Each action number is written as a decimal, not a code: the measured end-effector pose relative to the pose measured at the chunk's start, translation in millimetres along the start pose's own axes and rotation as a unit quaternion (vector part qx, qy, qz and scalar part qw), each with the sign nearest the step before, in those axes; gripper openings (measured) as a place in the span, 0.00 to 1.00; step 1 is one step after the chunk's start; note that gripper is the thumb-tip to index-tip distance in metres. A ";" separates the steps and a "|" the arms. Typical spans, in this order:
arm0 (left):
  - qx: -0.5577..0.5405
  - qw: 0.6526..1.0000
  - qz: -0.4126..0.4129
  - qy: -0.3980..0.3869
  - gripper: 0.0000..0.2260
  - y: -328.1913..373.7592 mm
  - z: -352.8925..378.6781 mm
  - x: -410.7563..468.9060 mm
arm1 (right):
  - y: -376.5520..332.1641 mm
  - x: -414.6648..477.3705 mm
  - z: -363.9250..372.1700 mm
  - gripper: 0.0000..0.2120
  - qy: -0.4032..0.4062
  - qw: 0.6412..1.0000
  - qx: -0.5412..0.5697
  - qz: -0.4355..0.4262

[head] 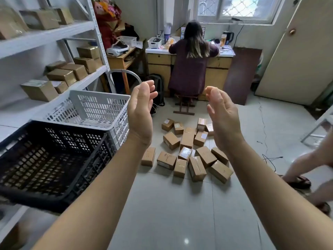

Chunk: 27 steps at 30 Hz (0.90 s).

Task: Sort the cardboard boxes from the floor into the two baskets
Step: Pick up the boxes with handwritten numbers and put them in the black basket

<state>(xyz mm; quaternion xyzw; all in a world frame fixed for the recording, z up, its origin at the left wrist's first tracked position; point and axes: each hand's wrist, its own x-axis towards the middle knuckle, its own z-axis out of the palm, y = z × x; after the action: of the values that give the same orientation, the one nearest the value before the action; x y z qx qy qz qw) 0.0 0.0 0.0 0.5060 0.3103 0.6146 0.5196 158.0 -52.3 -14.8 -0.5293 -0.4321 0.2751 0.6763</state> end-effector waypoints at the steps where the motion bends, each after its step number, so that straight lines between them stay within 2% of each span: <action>1: -0.001 1.000 -0.007 -0.002 0.15 -4.5 2.9 1.3 | 2.3 0.8 -2.4 0.20 0.013 1.000 0.005 0.005; 12: 0.026 0.996 -0.074 -0.028 0.15 -96.0 64.6 52.2 | 63.9 74.7 -62.1 0.19 0.070 0.994 -0.017 0.083; 21: 0.054 0.993 -0.099 -0.041 0.16 -165.8 144.4 103.5 | 114.8 159.7 -123.5 0.18 0.068 0.990 -0.010 0.126; 25: 0.077 0.989 -0.112 -0.063 0.18 -194.6 166.2 123.0 | 136.2 183.7 -138.9 0.10 0.075 0.985 0.001 0.154; 27: 0.079 0.988 -0.116 -0.070 0.17 -208.1 174.1 136.1 | 144.3 195.5 -143.5 0.09 0.088 0.982 0.011 0.169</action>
<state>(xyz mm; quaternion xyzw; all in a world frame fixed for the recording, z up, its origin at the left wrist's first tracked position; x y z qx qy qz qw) 239.1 160.2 -96.6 0.5478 0.3771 0.4865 0.5666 388.9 82.9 -104.6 -0.6096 -0.2722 0.3427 0.6609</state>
